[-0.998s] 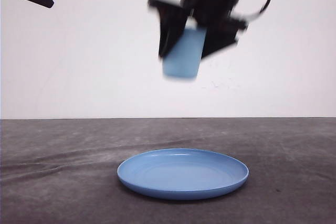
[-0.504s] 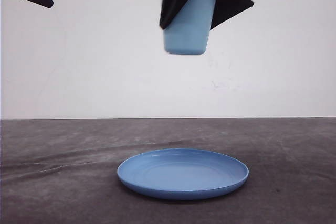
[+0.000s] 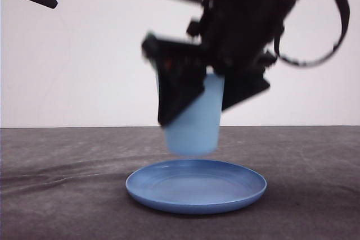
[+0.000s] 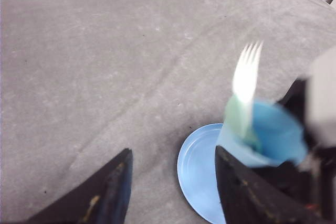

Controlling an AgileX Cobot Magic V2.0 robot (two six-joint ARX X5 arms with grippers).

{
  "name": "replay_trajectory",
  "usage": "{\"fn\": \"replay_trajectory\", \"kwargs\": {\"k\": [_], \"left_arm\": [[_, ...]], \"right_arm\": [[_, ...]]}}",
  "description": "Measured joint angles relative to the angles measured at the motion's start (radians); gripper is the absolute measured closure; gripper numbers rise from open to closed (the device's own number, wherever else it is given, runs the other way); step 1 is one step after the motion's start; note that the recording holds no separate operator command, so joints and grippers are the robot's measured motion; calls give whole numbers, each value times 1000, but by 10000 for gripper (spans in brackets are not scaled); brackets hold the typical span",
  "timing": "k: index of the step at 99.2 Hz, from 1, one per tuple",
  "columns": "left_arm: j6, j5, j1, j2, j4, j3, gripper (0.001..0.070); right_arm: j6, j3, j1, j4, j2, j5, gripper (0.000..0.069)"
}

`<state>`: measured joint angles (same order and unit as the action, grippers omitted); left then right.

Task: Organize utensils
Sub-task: 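Lower the cup onto the plate center and open the right gripper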

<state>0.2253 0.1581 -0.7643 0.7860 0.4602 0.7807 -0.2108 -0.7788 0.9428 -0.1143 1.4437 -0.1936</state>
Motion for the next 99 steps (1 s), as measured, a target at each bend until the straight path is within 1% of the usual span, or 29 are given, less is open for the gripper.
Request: {"fn": "replay_trajectory", "kwargs": {"k": [27, 56, 61, 72, 77, 86, 99], "left_arm": [[0, 0, 0, 0, 0, 0, 413], [0, 0, 0, 0, 0, 0, 413], [0, 0, 0, 0, 0, 0, 413], [0, 0, 0, 0, 0, 0, 413], [0, 0, 0, 0, 0, 0, 413], [0, 0, 0, 0, 0, 0, 413], [0, 0, 0, 0, 0, 0, 413]], "right_arm": [[-27, 1, 10, 50, 101, -13, 290], [-34, 1, 12, 60, 106, -13, 287], [-39, 1, 12, 59, 106, -13, 262], [-53, 1, 12, 59, 106, -13, 138], [-56, 1, 12, 59, 106, -13, 100], [-56, 1, 12, 39, 102, -13, 73], [-56, 1, 12, -15, 51, -13, 66]]}}
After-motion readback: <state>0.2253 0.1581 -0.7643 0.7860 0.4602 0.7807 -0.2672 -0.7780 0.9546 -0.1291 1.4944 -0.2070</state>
